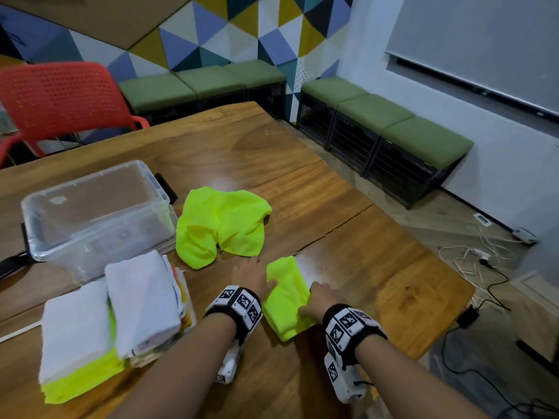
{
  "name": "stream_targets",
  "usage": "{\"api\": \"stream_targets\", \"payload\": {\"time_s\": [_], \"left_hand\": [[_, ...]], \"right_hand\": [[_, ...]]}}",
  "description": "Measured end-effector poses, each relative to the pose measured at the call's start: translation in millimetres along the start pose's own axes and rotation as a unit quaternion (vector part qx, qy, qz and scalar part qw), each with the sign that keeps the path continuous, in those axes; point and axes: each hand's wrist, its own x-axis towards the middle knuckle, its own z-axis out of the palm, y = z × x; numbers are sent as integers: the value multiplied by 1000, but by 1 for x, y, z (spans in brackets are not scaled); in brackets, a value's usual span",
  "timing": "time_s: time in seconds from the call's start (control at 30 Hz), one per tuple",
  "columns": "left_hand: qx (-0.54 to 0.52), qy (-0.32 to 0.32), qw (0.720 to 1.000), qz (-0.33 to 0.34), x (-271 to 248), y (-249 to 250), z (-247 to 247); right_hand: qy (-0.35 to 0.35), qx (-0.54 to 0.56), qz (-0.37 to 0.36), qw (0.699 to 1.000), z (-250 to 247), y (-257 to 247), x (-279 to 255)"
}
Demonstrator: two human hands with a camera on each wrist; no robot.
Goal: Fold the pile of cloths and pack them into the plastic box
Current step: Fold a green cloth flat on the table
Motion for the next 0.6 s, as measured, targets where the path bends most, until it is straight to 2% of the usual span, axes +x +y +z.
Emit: {"api": "stream_targets", "payload": {"time_s": [0.07, 0.13, 0.2, 0.27, 0.33, 0.43, 0.47, 0.53, 0.6], "left_hand": [[-3, 28, 999, 27, -1, 4, 0], [-12, 35, 999, 27, -7, 10, 7], [-3, 31, 999, 15, -16, 16, 20], [-5, 71, 997, -4, -25, 20, 26], [-27, 64, 998, 2, -28, 20, 37], [-54, 57, 997, 10, -28, 16, 51], [-58, 55, 997, 10, -27, 14, 52], [-75, 35, 996, 10, -19, 9, 56], [-69, -17, 996, 44, -6, 2, 56]], "right_hand": [[61, -18, -54, 997, -3, -3, 2], [112, -70, -150, 980, -1, -11, 4], [123, -130, -211, 961, 9, -16, 11], [102, -163, -227, 955, 16, -18, 15], [97, -179, -247, 948, 18, -16, 22], [139, -197, -241, 940, 24, -11, 29], [127, -188, -248, 942, 30, -11, 33], [109, -163, -237, 952, 38, -12, 38], [128, -139, -218, 957, 40, -16, 44]]}}
